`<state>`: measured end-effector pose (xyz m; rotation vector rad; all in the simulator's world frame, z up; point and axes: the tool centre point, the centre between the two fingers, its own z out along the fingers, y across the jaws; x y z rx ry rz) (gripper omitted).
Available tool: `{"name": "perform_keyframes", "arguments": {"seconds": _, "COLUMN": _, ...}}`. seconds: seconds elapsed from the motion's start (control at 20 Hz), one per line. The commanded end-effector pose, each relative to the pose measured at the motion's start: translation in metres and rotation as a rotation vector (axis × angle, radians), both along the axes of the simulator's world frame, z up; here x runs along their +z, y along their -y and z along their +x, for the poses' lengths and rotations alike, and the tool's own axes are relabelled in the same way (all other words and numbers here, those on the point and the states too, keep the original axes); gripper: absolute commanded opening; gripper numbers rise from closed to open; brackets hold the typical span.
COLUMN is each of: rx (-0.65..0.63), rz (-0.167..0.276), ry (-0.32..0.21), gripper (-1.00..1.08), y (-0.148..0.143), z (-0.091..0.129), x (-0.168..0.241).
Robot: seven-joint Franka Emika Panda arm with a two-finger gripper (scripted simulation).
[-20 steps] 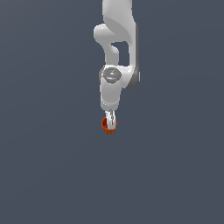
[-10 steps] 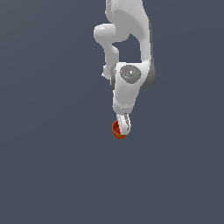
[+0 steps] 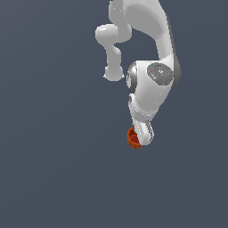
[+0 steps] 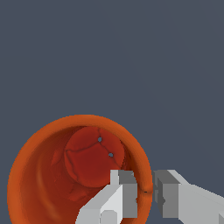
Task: Pick up the object and move it to a goal position.
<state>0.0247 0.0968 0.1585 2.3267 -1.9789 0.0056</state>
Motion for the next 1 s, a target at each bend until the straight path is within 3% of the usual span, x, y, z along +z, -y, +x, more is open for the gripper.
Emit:
{"name": "perform_keyframes", "arguments": {"seconds": 0.0, "rx": -0.001, "rz": 0.000, "ry": 0.001, "gripper": -1.00, "y": -0.012, "z": 0.012, "x": 0.009}}
{"name": "perform_keyframes", "arguments": {"seconds": 0.45, "rx": 0.000, "rz": 0.001, "ry": 0.001, "gripper": -1.00, "y": -0.041, "z": 0.039, "x": 0.027}}
{"name": "perform_keyframes", "arguments": {"seconds": 0.95, "rx": 0.000, "rz": 0.001, "ry": 0.001, "gripper": -1.00, "y": -0.050, "z": 0.048, "x": 0.033}}
